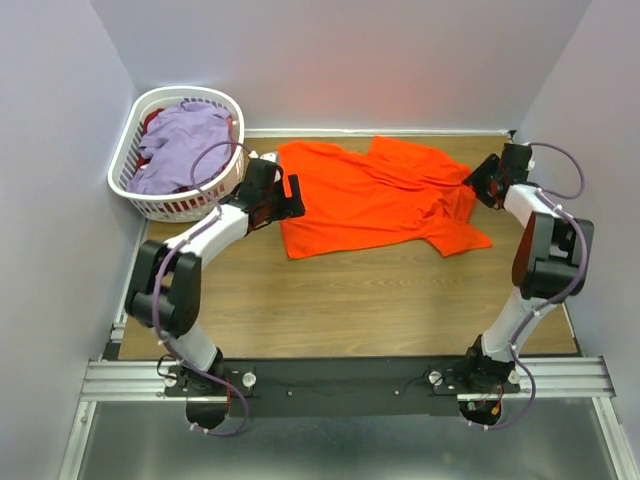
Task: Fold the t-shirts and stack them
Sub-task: Flatten the tshirt out
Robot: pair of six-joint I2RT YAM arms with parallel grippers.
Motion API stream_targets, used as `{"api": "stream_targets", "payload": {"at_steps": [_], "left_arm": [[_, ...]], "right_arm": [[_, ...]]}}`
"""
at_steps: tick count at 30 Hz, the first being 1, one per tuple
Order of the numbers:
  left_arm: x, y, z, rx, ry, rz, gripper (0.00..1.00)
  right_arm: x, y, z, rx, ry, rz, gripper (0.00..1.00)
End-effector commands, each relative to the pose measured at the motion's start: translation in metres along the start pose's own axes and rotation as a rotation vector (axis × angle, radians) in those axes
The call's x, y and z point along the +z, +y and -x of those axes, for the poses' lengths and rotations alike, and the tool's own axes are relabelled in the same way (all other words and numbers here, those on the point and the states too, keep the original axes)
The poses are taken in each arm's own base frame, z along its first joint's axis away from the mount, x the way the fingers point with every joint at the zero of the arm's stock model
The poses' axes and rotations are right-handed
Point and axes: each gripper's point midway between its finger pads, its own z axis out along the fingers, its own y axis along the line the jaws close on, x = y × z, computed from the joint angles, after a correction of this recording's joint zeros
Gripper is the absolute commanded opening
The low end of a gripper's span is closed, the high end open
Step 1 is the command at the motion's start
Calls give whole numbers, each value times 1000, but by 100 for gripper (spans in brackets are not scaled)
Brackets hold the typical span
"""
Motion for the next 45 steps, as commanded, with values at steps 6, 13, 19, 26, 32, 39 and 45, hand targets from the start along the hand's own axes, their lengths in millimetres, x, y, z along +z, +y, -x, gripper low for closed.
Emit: {"api": "stream_targets", "payload": {"at_steps": [6, 13, 19, 26, 32, 39, 45], "left_arm": [[-50, 13, -64, 57, 38, 173, 95], [-40, 16, -86, 32, 68, 234, 85], [-18, 11, -93, 71, 108, 295, 84], [-2, 14, -101, 73, 153, 361, 74], [-1, 11, -99, 63, 165, 388, 68], [2, 15, -112, 72, 210, 418, 60], [-5, 29, -134, 83, 264, 459, 60]], "right_arm": [[-84, -26, -35, -148, -22, -127, 84], [-120, 3, -91, -286, 8, -52, 89], [-143, 25, -129, -348, 37, 44, 91], [-158, 22, -152, -395, 62, 97, 91], [-163, 27, -152, -402, 58, 134, 91], [-159, 24, -159, -392, 68, 138, 91], [-158, 24, -156, -390, 53, 134, 91]]}}
